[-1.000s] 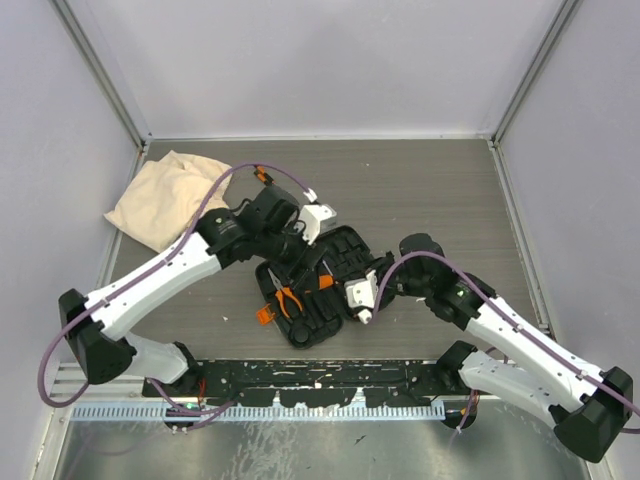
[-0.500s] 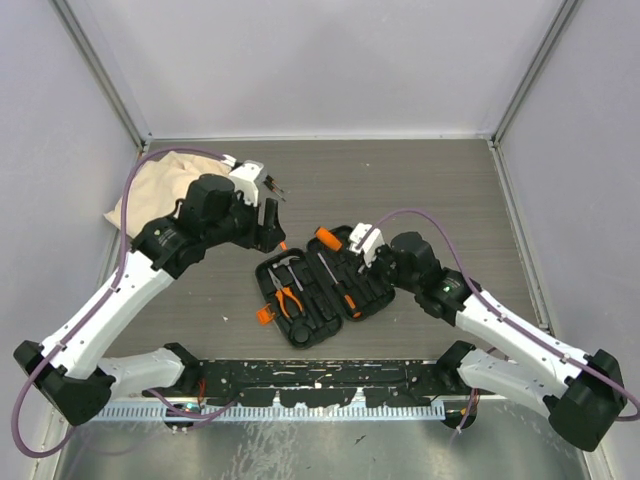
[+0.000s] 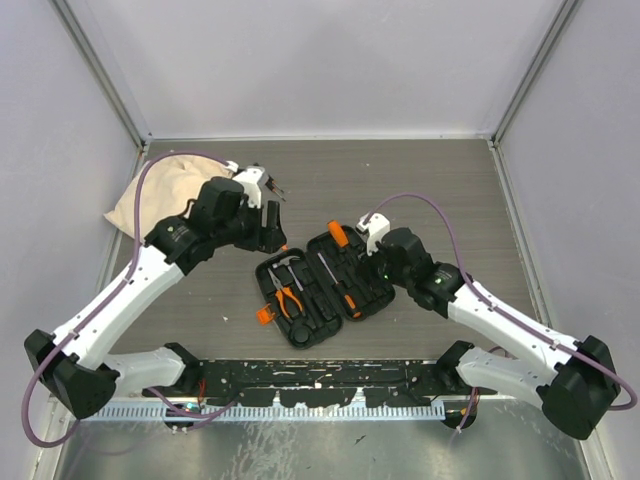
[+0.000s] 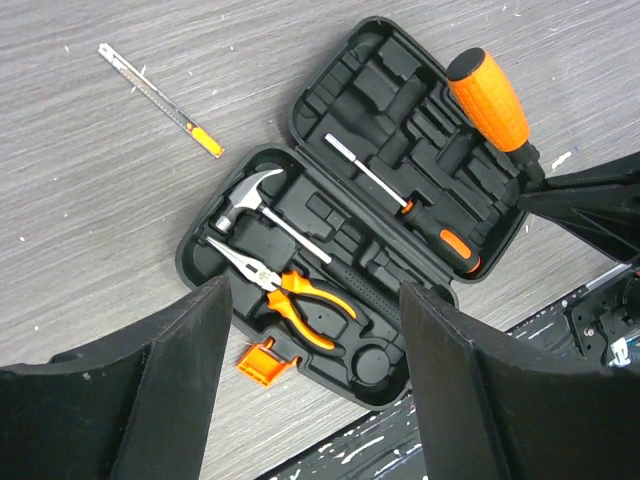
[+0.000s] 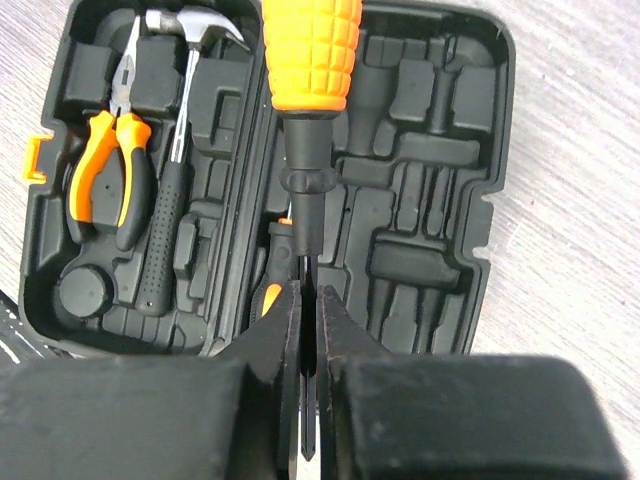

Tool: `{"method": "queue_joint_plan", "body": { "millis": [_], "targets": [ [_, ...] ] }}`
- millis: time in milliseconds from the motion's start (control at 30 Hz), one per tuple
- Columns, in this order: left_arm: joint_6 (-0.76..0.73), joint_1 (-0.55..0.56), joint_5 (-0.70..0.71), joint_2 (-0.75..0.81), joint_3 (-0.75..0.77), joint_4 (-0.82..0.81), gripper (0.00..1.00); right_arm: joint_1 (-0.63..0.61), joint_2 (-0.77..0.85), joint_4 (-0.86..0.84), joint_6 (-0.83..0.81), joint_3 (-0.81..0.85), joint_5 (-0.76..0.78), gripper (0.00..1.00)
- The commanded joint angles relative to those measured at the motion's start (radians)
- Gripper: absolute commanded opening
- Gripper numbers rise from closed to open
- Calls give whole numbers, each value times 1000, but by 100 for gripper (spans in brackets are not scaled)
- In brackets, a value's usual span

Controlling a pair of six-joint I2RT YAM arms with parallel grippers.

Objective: Sort the tools into containers
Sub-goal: Adjust the storage box at the center of the board.

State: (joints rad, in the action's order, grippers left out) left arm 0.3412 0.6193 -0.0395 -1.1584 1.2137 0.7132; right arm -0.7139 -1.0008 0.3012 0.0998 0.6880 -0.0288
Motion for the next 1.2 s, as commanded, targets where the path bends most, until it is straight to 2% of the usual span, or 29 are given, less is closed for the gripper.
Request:
{"method": "queue_joint_plan", "body": {
  "millis": [0, 133, 267, 400, 700, 1000, 1167],
  "targets": [
    [47, -9, 39, -25, -3, -36, 68, -1, -23, 10, 70, 39, 19, 0],
    [128, -13, 124, -39, -45, -2, 65, -1, -93, 64, 101, 92, 48, 0],
    [284, -13, 280, -11, -137, 61, 64, -2, -133, 71, 130, 119, 72, 1],
    [380, -13, 329, 47, -255, 43, 63, -1, -138, 44, 163, 117, 112, 1],
    [466, -13, 307, 58, -408, -80, 61, -2, -126, 19, 194, 104, 111, 0],
    [498, -13, 255, -38, -454, -193, 55, -1, -112, 9, 201, 74, 104, 1],
    [497, -13, 251, -103, -445, -203, 47, -1, -111, 9, 199, 72, 106, 0]
  ]
}}
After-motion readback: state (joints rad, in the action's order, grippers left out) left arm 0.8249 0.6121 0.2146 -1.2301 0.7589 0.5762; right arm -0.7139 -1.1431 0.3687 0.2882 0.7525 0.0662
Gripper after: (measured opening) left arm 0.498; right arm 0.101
